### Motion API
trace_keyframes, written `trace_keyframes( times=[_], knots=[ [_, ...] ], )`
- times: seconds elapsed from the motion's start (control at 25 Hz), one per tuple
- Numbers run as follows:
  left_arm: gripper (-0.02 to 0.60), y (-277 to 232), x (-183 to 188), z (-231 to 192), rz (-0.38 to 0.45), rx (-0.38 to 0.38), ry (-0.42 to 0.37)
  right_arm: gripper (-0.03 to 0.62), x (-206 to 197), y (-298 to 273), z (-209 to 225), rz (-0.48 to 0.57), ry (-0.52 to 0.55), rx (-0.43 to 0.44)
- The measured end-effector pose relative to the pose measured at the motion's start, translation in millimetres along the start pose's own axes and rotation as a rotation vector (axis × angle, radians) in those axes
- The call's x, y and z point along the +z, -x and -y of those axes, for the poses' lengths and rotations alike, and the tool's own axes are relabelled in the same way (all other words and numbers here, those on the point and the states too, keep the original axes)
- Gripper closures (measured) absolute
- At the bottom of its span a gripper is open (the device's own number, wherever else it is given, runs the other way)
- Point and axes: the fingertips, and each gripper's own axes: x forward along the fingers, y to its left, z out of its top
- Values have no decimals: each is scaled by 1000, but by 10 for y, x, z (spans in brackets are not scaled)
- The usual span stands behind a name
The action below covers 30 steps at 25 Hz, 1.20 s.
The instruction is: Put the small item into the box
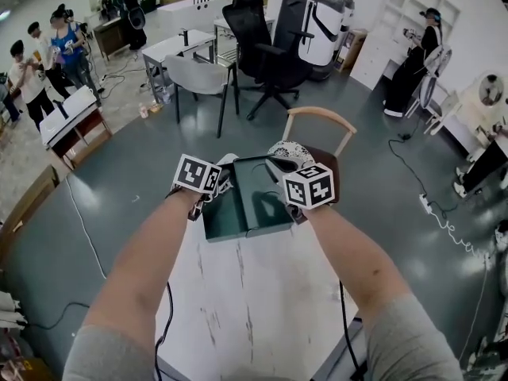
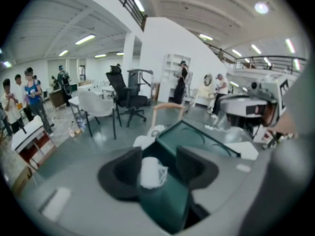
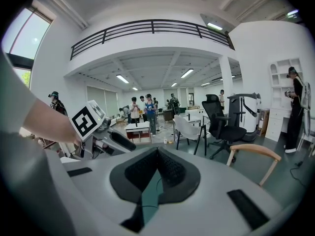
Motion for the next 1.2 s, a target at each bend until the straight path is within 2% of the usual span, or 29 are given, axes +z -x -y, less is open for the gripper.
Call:
trace_keyframes(
  times=[0.44,0.84,1.04,1.2],
  knots=[
    [357,880,290,207,113,-33,-6,586,367,566,-373,1,-1,-36],
    [396,1925,312,364,221,-71,-10,586,512,1248,-889,-3,-18,-97],
    [434,2344,235,683,266,-106,-45,586,471,1592,-1089,7,-36,-123],
    [469,2665,137,989,316,-121,-16,586,425,1787,-1320,19,-51,-95]
  ],
)
